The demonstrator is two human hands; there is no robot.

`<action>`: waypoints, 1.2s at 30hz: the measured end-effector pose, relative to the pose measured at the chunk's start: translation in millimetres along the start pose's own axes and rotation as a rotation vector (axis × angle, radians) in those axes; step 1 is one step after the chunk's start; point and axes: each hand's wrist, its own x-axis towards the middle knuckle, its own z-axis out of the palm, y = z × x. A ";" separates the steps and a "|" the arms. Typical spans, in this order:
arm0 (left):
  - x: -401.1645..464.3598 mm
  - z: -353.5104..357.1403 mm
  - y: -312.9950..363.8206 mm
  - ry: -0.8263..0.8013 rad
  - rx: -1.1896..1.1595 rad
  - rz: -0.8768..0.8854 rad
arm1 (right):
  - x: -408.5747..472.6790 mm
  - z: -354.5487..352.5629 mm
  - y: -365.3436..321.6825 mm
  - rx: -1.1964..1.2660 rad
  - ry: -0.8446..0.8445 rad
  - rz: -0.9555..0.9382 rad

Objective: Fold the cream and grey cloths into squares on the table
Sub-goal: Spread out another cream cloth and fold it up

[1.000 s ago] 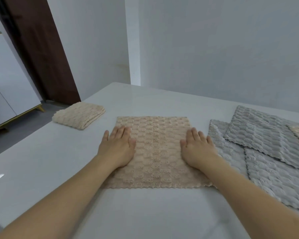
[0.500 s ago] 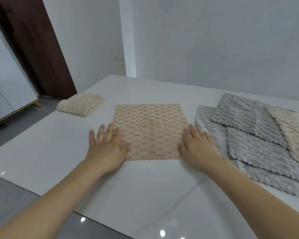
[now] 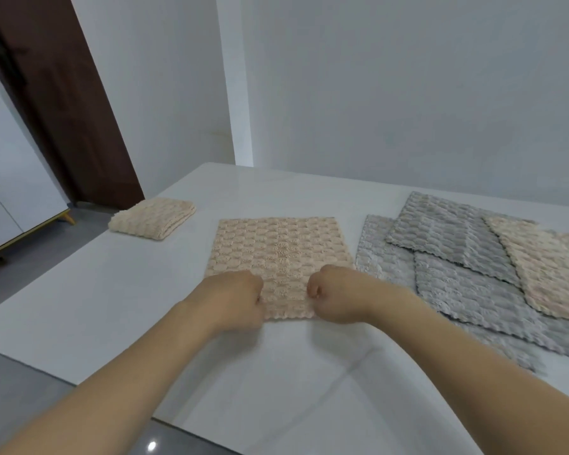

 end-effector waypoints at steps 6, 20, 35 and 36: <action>41.0 -25.4 -22.1 0.193 -0.247 -0.028 | 52.3 -46.5 11.0 0.222 0.144 0.036; 184.9 39.4 -53.2 0.148 -0.115 -0.063 | 182.9 24.8 32.9 -0.023 0.164 0.105; 110.5 45.7 -59.8 0.096 -0.087 -0.222 | 113.1 30.8 50.9 -0.041 0.146 0.295; 107.6 41.1 -66.7 0.093 -0.057 -0.288 | 107.1 25.9 53.4 -0.063 0.153 0.346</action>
